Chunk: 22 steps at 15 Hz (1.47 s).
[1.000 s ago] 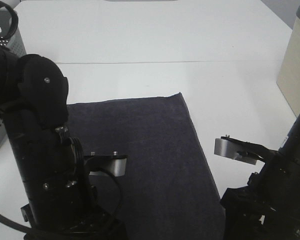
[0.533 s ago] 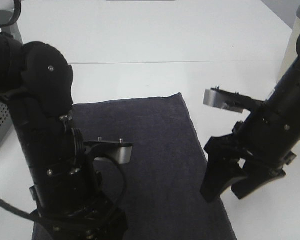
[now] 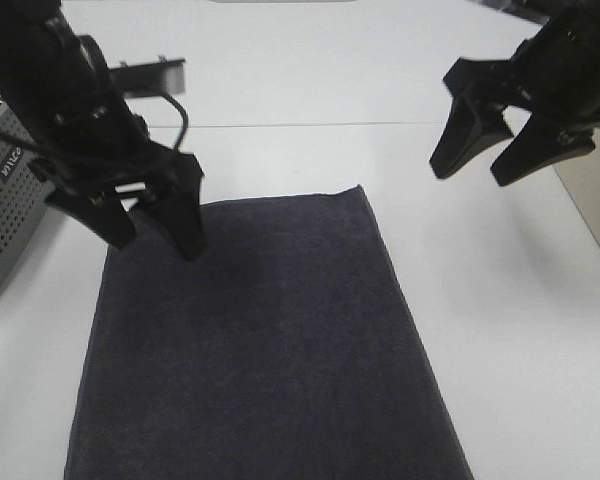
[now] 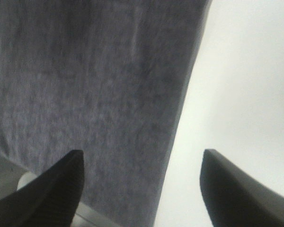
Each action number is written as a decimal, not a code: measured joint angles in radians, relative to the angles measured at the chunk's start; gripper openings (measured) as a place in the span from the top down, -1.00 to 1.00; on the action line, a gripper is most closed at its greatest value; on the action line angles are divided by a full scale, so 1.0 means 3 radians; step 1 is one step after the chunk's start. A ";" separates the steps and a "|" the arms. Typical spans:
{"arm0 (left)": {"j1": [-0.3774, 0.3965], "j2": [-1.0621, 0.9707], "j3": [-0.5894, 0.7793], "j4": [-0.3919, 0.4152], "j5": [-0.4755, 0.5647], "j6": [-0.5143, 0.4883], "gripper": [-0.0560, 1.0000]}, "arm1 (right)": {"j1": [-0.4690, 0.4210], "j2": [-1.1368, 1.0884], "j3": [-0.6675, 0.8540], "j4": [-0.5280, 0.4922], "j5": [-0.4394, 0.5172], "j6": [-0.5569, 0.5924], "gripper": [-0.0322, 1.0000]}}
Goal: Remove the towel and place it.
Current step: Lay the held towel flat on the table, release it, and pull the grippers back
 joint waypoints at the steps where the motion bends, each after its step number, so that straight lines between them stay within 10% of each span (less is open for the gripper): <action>1: 0.0187 0.0033 -0.0110 0.0010 -0.0080 0.0017 -0.57 | -0.0127 0.0077 -0.0167 0.0037 0.0007 0.0000 -0.37; 8: 0.0720 0.0193 -0.0290 0.0050 -0.0567 0.0040 -0.57 | -0.0193 0.0523 -0.0603 -0.0260 0.0150 0.0377 -0.63; 12: 0.0743 0.0713 -0.0453 -0.0120 -0.0590 0.0157 -0.57 | -0.0193 0.0880 -0.0883 -0.0007 0.0153 -0.0163 -0.63; 22: 0.0870 0.1723 -0.1510 0.0173 0.0047 -0.0203 -0.57 | -0.0193 0.2473 -0.2547 0.0243 0.0673 -0.0410 -0.63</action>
